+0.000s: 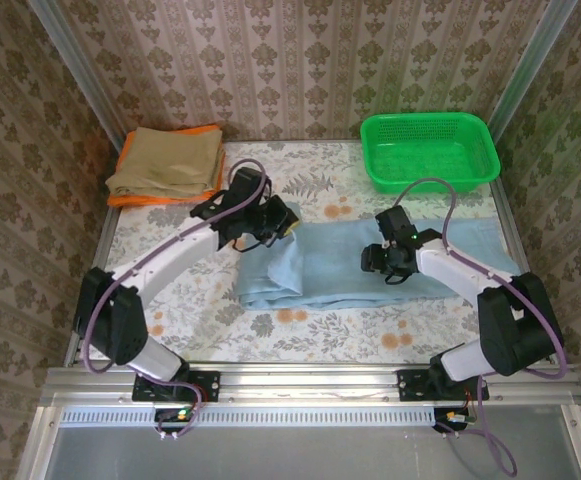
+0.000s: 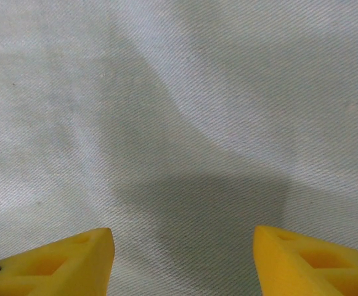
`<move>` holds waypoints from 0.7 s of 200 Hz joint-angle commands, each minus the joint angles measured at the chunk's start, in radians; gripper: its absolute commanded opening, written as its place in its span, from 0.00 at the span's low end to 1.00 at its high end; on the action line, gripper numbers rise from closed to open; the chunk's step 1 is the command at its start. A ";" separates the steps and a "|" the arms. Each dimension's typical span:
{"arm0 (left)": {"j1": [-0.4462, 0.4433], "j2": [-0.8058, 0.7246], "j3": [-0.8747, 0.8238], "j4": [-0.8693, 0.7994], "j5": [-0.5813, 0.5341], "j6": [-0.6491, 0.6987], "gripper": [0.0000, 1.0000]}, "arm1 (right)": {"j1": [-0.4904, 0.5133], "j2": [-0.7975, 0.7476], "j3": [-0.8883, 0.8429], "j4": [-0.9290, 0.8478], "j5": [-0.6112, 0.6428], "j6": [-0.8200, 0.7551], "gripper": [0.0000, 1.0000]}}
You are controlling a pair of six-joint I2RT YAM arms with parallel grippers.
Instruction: Fold and stack the trousers
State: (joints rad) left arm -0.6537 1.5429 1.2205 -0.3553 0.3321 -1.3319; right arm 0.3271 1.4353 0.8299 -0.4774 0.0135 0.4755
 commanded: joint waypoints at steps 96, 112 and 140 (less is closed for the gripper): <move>-0.193 0.220 0.145 0.224 -0.107 -0.243 0.00 | -0.064 -0.105 -0.040 -0.038 0.005 0.025 0.64; -0.199 0.264 0.163 0.249 -0.099 -0.250 0.00 | -0.067 -0.111 -0.038 -0.041 0.005 0.025 0.64; -0.202 0.344 0.203 0.291 -0.050 -0.234 0.54 | -0.077 -0.133 -0.033 -0.055 0.011 0.027 0.65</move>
State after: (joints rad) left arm -0.8513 1.8362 1.3708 -0.1379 0.2447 -1.5402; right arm 0.2615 1.3396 0.8017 -0.5022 0.0139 0.4831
